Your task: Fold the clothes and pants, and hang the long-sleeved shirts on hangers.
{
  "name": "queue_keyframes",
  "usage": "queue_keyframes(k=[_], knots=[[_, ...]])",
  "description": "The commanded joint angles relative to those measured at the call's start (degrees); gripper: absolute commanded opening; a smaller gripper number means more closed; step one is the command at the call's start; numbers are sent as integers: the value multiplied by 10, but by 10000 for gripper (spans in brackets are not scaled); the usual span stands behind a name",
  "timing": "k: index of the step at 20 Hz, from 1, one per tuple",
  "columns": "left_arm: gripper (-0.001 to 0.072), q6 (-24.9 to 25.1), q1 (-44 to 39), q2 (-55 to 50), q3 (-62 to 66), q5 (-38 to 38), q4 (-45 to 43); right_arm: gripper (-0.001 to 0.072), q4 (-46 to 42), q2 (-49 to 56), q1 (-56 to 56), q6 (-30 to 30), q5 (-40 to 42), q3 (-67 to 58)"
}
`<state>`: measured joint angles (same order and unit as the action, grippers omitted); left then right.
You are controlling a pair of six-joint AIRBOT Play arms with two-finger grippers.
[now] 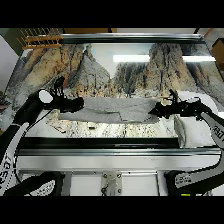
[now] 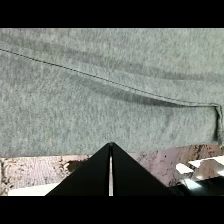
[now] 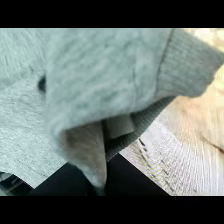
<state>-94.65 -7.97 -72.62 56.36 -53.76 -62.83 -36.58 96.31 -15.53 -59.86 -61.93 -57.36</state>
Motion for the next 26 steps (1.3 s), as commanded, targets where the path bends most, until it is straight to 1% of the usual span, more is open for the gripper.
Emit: queue_keyframes(k=[1, 3, 5, 8, 12, 15, 18, 24, 26], knots=[[7, -5, 0, -7, 2, 1, 3, 28, -77, -10, 3, -41, -31, -34], [7, -3, -3, -44, 27, -7, 27, 28, -163, -24, 4, -98, -78, -85], [7, 1, -30, -93, 71, -3, 29, 28, -223, -38, 5, -139, -136, -145], [6, 4, -97, -186, 156, 13, 29, 28, -275, -56, 21, -187, -212, -241], [7, 4, -185, -323, 298, 12, 30, 28, -343, -58, 79, -239, -302, -374], [7, 3, -234, -402, 390, 8, 31, 28, -359, -58, 128, -252, -337, -451], [7, 3, -264, -455, 457, -11, 31, 28, -359, -58, 169, -257, -346, -502], [7, 2, -285, -528, 563, -71, 30, 28, -359, -58, 218, -259, -343, -528], [7, -14, -285, -534, 568, -74, 29, 28, -359, -58, 228, -260, -336, -529]])
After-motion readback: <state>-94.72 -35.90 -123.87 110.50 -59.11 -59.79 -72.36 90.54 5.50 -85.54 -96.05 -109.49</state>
